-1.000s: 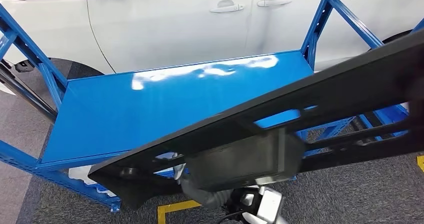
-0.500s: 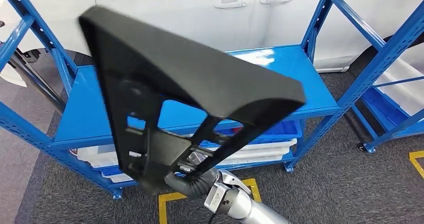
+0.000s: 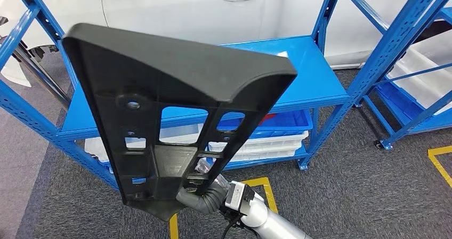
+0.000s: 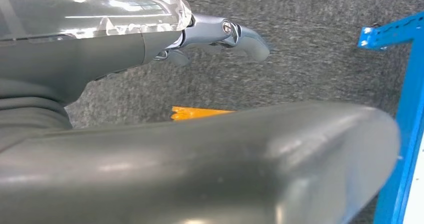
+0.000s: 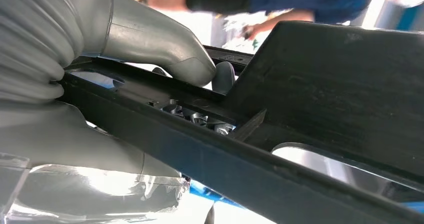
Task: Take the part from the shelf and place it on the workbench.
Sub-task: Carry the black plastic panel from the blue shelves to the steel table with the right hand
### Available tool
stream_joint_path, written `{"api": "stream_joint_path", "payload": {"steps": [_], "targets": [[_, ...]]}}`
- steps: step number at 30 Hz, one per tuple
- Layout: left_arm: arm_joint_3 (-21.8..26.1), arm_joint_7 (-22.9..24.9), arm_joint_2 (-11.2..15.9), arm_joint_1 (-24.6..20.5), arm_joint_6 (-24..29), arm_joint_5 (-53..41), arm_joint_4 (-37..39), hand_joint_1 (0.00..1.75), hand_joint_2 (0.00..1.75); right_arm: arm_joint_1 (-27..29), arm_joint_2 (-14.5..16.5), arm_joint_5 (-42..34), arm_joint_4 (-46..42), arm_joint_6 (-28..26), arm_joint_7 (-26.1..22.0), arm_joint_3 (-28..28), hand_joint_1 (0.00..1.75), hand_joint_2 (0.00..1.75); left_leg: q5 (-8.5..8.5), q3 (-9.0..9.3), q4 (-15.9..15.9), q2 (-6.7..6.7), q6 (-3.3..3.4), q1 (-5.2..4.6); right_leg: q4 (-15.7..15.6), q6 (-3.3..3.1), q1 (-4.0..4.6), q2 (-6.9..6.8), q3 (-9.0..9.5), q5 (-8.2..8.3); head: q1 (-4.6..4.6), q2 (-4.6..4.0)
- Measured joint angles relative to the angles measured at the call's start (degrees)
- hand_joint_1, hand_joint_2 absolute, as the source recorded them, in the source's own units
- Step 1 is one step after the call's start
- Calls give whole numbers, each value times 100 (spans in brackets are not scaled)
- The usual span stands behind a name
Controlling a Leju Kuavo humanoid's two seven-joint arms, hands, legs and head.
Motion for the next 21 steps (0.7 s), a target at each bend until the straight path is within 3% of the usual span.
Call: {"api": "stream_joint_path", "payload": {"steps": [3, 6, 7, 8, 10, 12, 13, 14, 15, 16, 18, 19, 20, 21], "targets": [[15, 7, -5, 15, 12, -15, 1, 0, 0, 10, 31, -68, -47, 107, -2, -52, 175, 175, -405, -123, 318, -4, -30, 15, -11, -61, -8, -8, -96, 95, 1, 0], [15, 7, -5, 16, 13, -16, 1, 0, 0, 11, 32, -69, -49, 109, -2, -54, 175, 175, -422, -128, 336, -4, -31, 16, -11, -61, -8, -9, -100, 97, 1, 0], [21, 11, -5, 16, 14, -26, 1, 0, 0, 35, 34, -76, -79, 126, -2, -86, 175, 175, -590, -194, 624, -3, -48, 18, -7, -60, -5, -12, -152, 138, 1, 0], [29, 24, -5, 19, 17, -46, 1, 0, 0, 85, 37, -93, -134, 150, -2, -151, 175, 175, -655, -180, 902, -3, -73, 32, 13, -48, -4, -16, -264, 214, 1, 0], [49, 64, -3, 4, 40, -102, 1, 0, 0, 203, 51, -149, -336, 224, -3, -350, 175, 175, -790, 393, 636, -28, -85, 52, 120, 50, 0, -20, -598, 441, 1, 0], [60, 91, -1, -13, 73, -127, 1, 0, 0, 262, 66, -193, -481, 275, -8, -474, 175, 175, -679, 971, -160, -55, -10, 41, 189, 174, -8, -15, -782, 606, 0, 1], [66, 95, 1, -7, 88, -126, 2, 0, 0, 279, 70, -204, -507, 287, -9, -497, 175, 175, -635, 922, -155, -49, 41, 37, 180, 214, -17, -8, -796, 652, 1, 1], [75, 97, 2, -5, 103, -126, 2, 0, 0, 295, 71, -215, -527, 292, -10, -517, 175, 175, -586, 886, -162, -37, 89, 35, 202, 247, -32, 1, -828, 629, 1, 1], [86, 99, 4, -2, 116, -127, 3, 0, 0, 313, 71, -230, -545, 293, -10, -536, 175, 175, -521, 830, -170, -22, 142, 36, 306, 277, -42, 9, -883, 490, 2, 0], [98, 99, 8, -1, 125, -130, 3, 0, 0, 327, 70, -246, -558, 298, -10, -551, 175, 175, -450, 761, -179, -9, 181, 41, 519, 300, -51, 15, -966, 252, 2, 0], [121, 100, 25, 2, 134, -144, 3, 0, 0, 348, 72, -272, -580, 302, -10, -568, 175, 175, -312, 586, -170, 2, 228, 23, 1249, 329, -57, 16, -1169, -358, 2, 0], [131, 104, 35, 7, 136, -157, 3, 0, 0, 363, 72, -275, -590, 301, -10, -573, 175, 175, -246, 493, -165, 4, 233, 9, 1606, 334, -58, 15, -1229, -531, 2, 0], [139, 111, 43, 14, 131, -171, 3, 0, 0, 382, 73, -272, -597, 296, -10, -579, 175, 175, -181, 402, -158, 6, 236, -6, 1831, 328, -56, 15, -1216, -572, 2, 0], [145, 119, 49, 20, 125, -185, 3, 0, 0, 403, 73, -264, -607, 288, -10, -585, 175, 175, -124, 316, -150, 7, 235, -17, 1858, 312, -51, 15, -1107, -490, 2, 0]]}}
